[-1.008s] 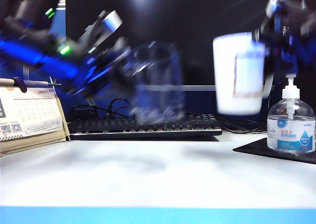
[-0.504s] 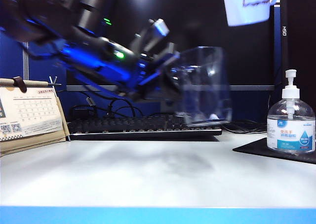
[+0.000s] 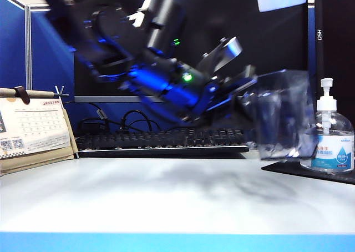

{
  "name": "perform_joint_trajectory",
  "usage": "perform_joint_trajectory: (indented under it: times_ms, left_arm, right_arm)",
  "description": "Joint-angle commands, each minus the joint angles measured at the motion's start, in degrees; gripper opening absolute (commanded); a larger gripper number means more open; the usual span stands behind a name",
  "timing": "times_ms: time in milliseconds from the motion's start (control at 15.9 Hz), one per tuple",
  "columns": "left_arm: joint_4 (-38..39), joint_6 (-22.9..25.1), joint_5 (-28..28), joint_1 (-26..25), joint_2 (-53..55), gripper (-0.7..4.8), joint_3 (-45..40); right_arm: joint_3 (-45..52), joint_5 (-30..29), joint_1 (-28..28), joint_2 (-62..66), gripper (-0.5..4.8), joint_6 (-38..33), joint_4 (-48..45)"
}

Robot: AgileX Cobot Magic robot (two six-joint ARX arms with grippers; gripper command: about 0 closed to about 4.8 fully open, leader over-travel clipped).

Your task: Swap the positions of the transparent plastic cup and the white ceramic cup.

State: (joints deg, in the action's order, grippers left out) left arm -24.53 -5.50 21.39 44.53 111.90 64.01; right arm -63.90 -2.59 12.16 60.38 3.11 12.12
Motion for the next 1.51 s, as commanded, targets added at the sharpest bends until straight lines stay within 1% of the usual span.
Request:
perform_joint_trajectory:
  times_ms: [63,189,378,945,1260,1323,1386,1449,1512]
  left_arm:
    - [0.24,2.12,-0.07,0.31,1.36,-0.06,2.40]
    - [0.07,2.71,-0.76,0.70,3.91,-0.06,4.76]
    - [0.74,1.84,-0.59,1.14,6.86,-0.06,7.34]
    - [1.46,1.64,-0.57,2.82,10.32,-0.06,7.56]
    - [-0.09,1.57,-0.59,2.84,10.32,-0.06,7.58]
    - [0.24,0.61,-0.59,2.82,10.32,-0.05,8.11]
    - [0.24,0.55,-0.57,2.84,10.32,-0.01,8.35]
    - [0.33,0.09,-0.57,2.82,10.32,0.28,8.83]
    - [0.35,-0.72,-0.57,2.82,10.32,0.32,8.96]
  right_arm:
    - [-0.59,-0.11,0.09,-0.55,-0.04,-0.46,-2.73]
    - [-0.59,-0.13,0.09,-0.55,-0.04,-0.17,-2.73]
    - [-0.59,-0.15,0.09,-0.55,-0.04,0.20,-2.23]
    - [-0.57,-1.22,0.09,-0.52,-0.04,0.57,-1.84]
    - [-0.57,-1.60,0.09,-0.52,-0.04,0.57,-1.84]
    - [-0.57,-1.60,0.09,-0.52,-0.04,0.55,-1.81]
    - [-0.57,-1.60,0.09,-0.52,-0.04,0.55,-1.81]
    - [-0.57,-1.60,0.09,-0.55,-0.04,0.55,-1.79]
    - [-0.59,-1.60,0.09,-0.55,-0.04,0.55,-1.70]
